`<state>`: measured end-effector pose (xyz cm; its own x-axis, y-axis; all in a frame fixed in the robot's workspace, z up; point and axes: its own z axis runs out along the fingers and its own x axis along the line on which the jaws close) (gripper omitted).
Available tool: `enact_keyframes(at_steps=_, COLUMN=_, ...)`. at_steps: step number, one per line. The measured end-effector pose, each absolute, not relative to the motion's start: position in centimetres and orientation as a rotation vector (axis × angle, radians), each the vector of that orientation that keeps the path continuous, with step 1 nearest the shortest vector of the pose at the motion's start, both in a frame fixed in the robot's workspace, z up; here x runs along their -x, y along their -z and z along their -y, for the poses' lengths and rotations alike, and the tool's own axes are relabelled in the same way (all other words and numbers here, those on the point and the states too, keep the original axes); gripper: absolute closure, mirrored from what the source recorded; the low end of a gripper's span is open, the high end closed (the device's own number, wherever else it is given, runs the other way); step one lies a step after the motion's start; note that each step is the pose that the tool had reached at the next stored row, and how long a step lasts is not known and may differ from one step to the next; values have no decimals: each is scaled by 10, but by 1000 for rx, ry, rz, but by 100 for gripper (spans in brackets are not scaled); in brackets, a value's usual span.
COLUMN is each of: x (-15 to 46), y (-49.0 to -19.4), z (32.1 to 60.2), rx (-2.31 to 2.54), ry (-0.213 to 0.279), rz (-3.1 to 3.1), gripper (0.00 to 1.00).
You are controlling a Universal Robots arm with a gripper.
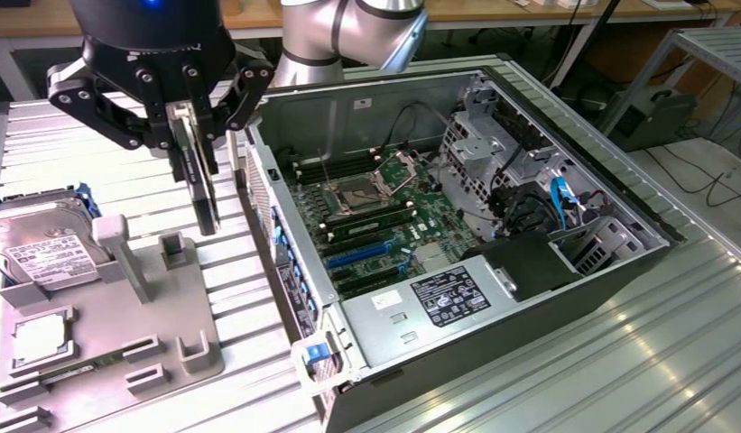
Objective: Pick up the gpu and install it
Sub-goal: 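Pick up the gpu and move the gpu toward the slot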
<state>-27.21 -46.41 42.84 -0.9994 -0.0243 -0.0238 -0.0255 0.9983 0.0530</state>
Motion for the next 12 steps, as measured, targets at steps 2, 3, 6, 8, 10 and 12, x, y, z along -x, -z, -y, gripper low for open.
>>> enact_keyframes(at_steps=2, x=269, y=-428, z=464, rx=39, ry=-83, rz=-3117, gripper=72)
enact_keyframes(at_steps=3, x=267, y=-428, z=464, rx=39, ry=-83, rz=-3117, gripper=72)
enact_keyframes(at_steps=6, x=264, y=-428, z=464, rx=39, ry=-83, rz=-3117, gripper=72)
enact_keyframes(at_steps=8, x=261, y=-428, z=464, rx=39, ry=-83, rz=-3117, gripper=72)
enact_keyframes(at_steps=10, x=259, y=-428, z=464, rx=39, ry=-83, rz=-3117, gripper=72)
enact_keyframes(at_steps=12, x=256, y=-428, z=464, rx=39, ry=-83, rz=-3117, gripper=72)
